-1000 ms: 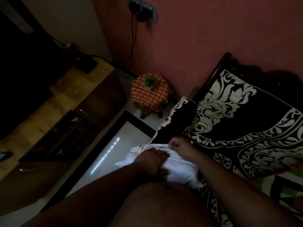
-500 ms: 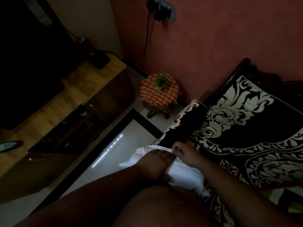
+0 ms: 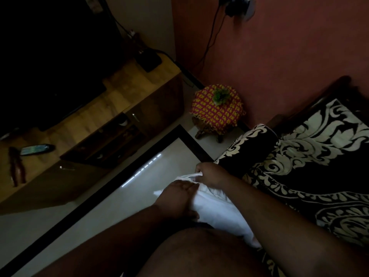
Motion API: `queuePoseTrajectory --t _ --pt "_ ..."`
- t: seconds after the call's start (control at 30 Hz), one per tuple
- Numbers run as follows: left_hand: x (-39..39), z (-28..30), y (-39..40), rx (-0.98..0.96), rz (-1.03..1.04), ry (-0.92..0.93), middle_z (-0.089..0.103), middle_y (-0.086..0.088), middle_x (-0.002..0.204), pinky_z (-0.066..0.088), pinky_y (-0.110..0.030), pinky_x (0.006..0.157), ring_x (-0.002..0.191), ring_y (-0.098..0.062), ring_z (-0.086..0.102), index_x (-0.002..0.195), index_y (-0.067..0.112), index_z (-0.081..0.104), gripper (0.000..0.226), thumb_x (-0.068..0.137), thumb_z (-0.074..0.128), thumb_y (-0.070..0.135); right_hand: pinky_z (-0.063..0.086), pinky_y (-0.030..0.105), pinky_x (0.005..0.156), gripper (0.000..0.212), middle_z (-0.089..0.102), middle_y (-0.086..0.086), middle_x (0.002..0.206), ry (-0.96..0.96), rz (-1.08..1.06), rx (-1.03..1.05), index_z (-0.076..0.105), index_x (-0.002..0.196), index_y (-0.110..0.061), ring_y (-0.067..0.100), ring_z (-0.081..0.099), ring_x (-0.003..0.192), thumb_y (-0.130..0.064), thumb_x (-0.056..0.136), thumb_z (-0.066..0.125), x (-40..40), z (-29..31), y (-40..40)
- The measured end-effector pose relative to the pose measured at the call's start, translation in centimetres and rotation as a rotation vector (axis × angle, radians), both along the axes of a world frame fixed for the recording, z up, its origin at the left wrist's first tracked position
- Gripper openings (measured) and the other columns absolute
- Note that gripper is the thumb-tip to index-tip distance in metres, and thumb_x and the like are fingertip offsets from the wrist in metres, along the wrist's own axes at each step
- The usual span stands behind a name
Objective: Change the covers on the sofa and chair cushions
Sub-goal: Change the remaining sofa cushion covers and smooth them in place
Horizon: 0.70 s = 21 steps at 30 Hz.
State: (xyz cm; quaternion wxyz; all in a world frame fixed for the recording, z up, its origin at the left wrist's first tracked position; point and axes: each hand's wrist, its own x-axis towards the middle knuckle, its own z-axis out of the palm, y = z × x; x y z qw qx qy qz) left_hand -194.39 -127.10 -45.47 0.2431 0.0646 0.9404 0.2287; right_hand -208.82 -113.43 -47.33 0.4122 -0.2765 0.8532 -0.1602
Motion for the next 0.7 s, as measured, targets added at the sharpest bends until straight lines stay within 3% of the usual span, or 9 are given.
queuePoseTrajectory --t 0.13,0.2,0.3,0.4,0.5,0.6,0.7 --pt "-1.0 -0.3 -1.1 -0.071 -0.107 -0.129 0.038 -0.009 0.159 0.023 -0.039 0.121 0.147 -0.026 0.034 0.157 0.016 0.032 0.093 0.083 0.071 0.058 0.042 0.03 0.065 0.019 0.068 -0.001 0.093 0.166 0.027 -0.074 0.062 0.094 -0.024 0.02 0.064 0.089 -0.043 0.093 0.064 0.1 1.0 -1.2" --pt "-1.3 -1.1 -0.2 -0.102 -0.077 -0.242 0.041 -0.009 0.157 0.023 -0.036 0.12 0.145 -0.023 0.036 0.157 0.016 0.034 0.096 0.081 0.071 0.062 0.038 0.031 0.062 0.019 0.066 -0.001 0.089 0.276 0.079 -0.106 0.055 0.092 -0.024 0.023 0.064 0.087 -0.042 0.095 0.06 0.9 1.7 -1.4" --pt "-2.1 -1.2 1.0 -0.221 0.005 -0.383 0.059 -0.016 0.125 0.038 -0.037 0.102 0.119 -0.023 0.053 0.13 0.001 0.053 0.073 0.085 0.071 0.055 0.044 0.036 0.061 0.021 0.062 0.0 0.085 0.393 0.123 -0.196 0.049 0.088 -0.024 0.024 0.063 0.081 -0.042 0.098 0.054 2.7 2.2 -0.9" --pt "-2.3 -1.5 0.7 -0.058 -0.122 -0.192 0.057 -0.017 0.134 0.043 -0.047 0.103 0.123 -0.036 0.054 0.136 0.008 0.052 0.071 0.084 0.069 0.054 0.049 0.038 0.066 0.018 0.062 -0.001 0.089 0.376 0.053 -0.154 0.05 0.093 -0.024 0.024 0.062 0.083 -0.041 0.097 0.053 2.9 2.2 0.0" --pt "-1.4 -1.7 1.0 -0.041 -0.158 0.109 0.061 -0.014 0.128 0.042 -0.046 0.103 0.117 -0.035 0.057 0.13 0.01 0.056 0.075 0.079 0.061 0.065 0.052 0.041 0.07 0.017 0.061 0.004 0.103 0.416 0.079 -0.11 0.051 0.104 -0.022 0.03 0.061 0.095 -0.03 0.09 0.057 1.9 1.9 0.0" --pt "0.2 -1.2 2.0 -0.057 -0.167 0.176 0.062 -0.009 0.129 0.039 -0.042 0.106 0.117 -0.027 0.056 0.134 0.012 0.055 0.086 0.077 0.058 0.075 0.052 0.039 0.073 0.029 0.061 0.007 0.111 0.317 0.212 0.01 0.052 0.116 -0.019 0.032 0.063 0.097 -0.022 0.088 0.058 1.0 1.4 -1.1" --pt "1.0 -1.8 1.9 -0.045 -0.106 0.188 0.059 -0.01 0.138 0.037 -0.042 0.113 0.127 -0.027 0.053 0.142 0.01 0.05 0.095 0.076 0.058 0.078 0.044 0.032 0.068 0.018 0.062 0.006 0.109 0.307 0.399 0.065 0.062 0.109 -0.02 0.029 0.065 0.098 -0.024 0.093 0.056 0.7 0.8 -2.5"
